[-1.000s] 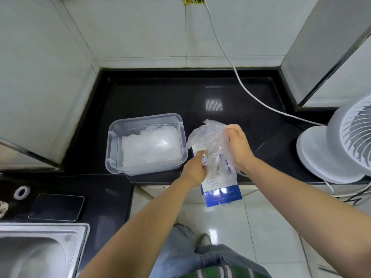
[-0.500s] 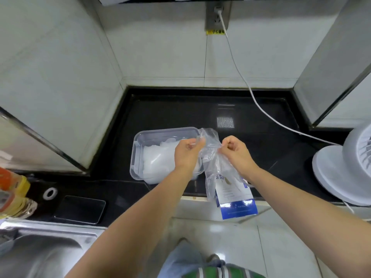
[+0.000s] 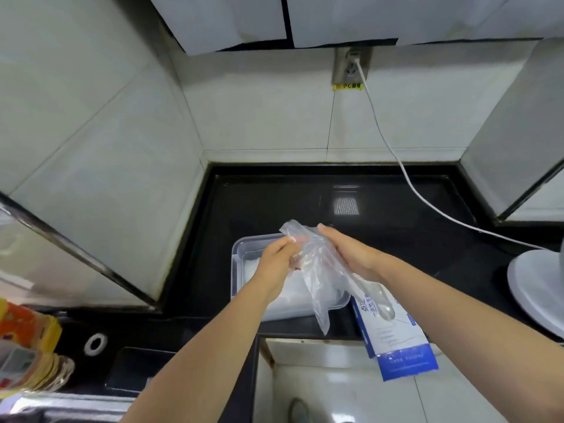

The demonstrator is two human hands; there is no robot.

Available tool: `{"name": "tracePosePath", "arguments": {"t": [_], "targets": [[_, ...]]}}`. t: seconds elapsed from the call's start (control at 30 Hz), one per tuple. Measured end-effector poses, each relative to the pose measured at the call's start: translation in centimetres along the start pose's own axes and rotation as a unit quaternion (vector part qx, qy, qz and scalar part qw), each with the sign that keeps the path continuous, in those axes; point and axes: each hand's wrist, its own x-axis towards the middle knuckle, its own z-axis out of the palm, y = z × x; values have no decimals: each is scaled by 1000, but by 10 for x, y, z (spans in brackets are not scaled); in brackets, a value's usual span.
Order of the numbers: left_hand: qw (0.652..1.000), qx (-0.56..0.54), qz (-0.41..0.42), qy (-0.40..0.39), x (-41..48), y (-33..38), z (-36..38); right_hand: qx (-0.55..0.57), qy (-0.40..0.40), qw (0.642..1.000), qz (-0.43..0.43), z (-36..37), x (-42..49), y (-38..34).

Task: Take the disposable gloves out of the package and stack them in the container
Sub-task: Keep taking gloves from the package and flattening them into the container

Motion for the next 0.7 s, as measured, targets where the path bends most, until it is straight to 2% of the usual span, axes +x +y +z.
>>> {"name": "tracePosePath", "arguments": {"t": [0.17,0.37,0.43,0.53,0.57,0.7], "targets": [[999,-24,-10,-19,11,-7,-23,45,28,998,-22,10,12,-5],[997,-13,-22,68,22,-14,-37,119,144,980,-68,10,27,2],[995,-24,-7,101,24,-13,-36,138,147,975,-87,9,27,1],[991,5,25,129,28,-15,-33,94,101,987,-88,13,27,0],[990,26,47,128,30,-16,-32,73,111,987,-91,14,28,-1],[979,73,110,157,34,-19,-37,-8,241,959,-148,6,37,-5]]}}
